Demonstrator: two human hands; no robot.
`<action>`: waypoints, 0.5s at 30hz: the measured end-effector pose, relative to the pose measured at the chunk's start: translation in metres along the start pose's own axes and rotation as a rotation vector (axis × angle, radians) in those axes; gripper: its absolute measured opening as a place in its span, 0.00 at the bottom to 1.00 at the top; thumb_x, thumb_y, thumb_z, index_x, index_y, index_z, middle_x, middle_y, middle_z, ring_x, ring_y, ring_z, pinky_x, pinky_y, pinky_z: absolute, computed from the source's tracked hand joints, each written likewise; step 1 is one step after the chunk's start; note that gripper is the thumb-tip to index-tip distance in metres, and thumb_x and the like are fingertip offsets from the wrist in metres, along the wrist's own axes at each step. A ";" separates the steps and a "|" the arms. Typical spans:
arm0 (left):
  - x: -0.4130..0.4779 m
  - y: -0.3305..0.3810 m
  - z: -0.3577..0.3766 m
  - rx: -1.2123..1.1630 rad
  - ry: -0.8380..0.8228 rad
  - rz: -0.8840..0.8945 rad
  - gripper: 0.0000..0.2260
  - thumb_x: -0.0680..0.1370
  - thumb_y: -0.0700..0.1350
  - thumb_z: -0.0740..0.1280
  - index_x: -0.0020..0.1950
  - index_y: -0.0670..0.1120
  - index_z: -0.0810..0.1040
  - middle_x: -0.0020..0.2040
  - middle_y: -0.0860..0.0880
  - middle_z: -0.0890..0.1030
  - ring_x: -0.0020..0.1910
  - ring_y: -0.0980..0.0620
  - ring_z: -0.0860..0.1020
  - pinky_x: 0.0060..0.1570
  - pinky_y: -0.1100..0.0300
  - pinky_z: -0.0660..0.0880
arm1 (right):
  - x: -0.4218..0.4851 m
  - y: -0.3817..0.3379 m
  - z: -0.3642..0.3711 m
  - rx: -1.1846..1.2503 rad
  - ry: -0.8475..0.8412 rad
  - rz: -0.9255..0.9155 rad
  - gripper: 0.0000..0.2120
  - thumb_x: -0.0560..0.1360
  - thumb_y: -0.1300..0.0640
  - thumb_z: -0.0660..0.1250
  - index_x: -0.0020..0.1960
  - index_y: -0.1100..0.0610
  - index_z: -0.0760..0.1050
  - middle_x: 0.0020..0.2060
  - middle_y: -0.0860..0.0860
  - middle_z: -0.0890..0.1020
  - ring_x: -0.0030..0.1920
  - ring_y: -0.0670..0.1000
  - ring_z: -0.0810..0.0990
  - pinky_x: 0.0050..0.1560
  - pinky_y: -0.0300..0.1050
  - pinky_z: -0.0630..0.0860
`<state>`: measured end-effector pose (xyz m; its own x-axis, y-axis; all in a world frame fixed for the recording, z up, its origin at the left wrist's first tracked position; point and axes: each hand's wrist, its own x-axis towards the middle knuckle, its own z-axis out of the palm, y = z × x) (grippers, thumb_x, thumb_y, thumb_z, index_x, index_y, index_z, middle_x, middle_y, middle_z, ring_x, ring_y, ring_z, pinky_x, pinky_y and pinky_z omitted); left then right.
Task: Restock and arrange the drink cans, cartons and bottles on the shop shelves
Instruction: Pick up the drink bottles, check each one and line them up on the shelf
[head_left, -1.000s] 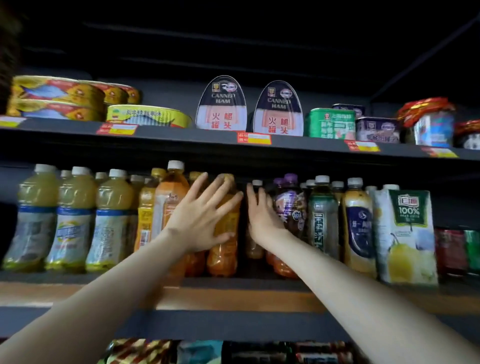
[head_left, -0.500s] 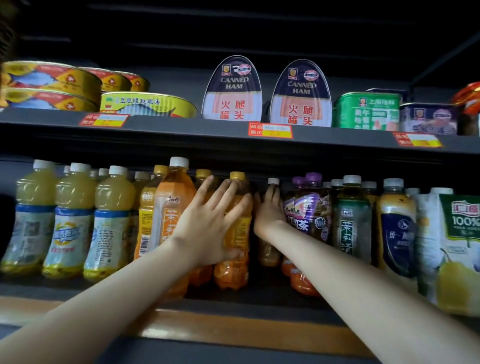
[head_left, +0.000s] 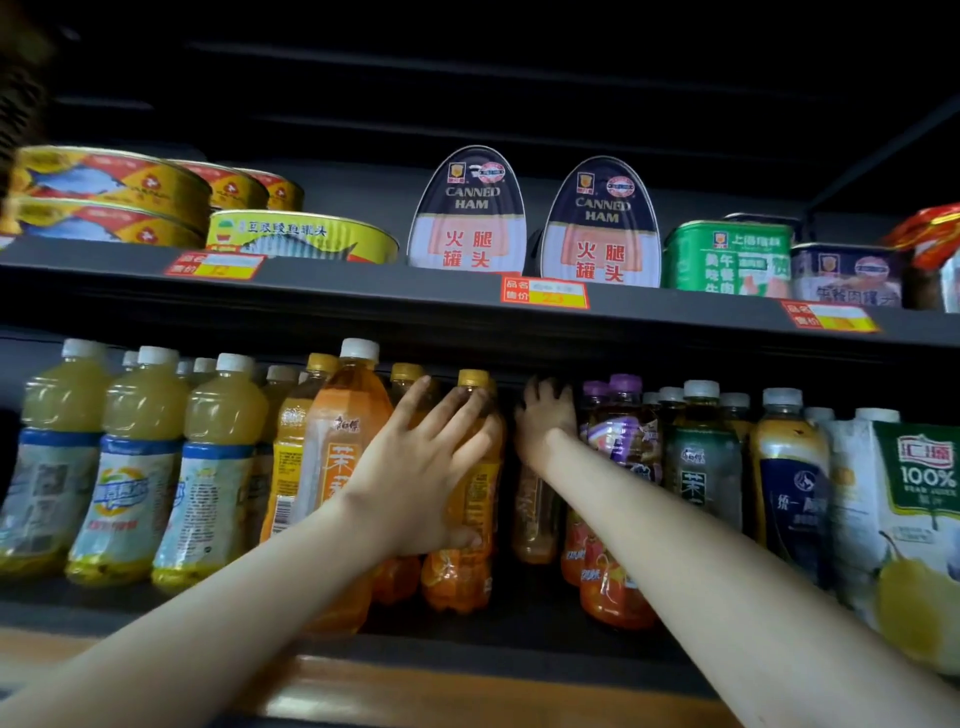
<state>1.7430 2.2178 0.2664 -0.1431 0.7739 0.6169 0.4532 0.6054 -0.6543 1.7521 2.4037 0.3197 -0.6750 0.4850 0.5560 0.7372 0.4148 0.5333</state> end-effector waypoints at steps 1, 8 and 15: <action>0.000 0.000 0.001 -0.007 0.007 0.002 0.45 0.76 0.72 0.51 0.77 0.45 0.33 0.77 0.39 0.35 0.77 0.40 0.38 0.71 0.40 0.32 | 0.001 0.000 0.001 0.008 -0.008 0.002 0.24 0.83 0.53 0.50 0.79 0.56 0.53 0.78 0.60 0.49 0.76 0.66 0.51 0.72 0.61 0.56; -0.002 0.001 0.002 -0.049 0.033 0.019 0.45 0.76 0.70 0.53 0.78 0.44 0.35 0.78 0.39 0.36 0.78 0.40 0.40 0.73 0.41 0.35 | -0.008 -0.001 0.000 -0.047 0.005 -0.053 0.27 0.83 0.51 0.50 0.79 0.57 0.50 0.78 0.60 0.49 0.77 0.63 0.46 0.75 0.61 0.49; -0.005 0.002 0.004 -0.081 0.064 0.011 0.45 0.76 0.70 0.54 0.78 0.44 0.36 0.78 0.39 0.38 0.78 0.40 0.42 0.74 0.44 0.39 | -0.023 -0.002 0.003 -0.191 -0.065 -0.107 0.36 0.80 0.42 0.55 0.80 0.54 0.42 0.79 0.55 0.46 0.77 0.63 0.38 0.72 0.64 0.34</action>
<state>1.7408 2.2159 0.2602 -0.0818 0.7656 0.6381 0.5244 0.5776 -0.6257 1.7667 2.3942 0.3037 -0.7415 0.4973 0.4504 0.6385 0.3168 0.7014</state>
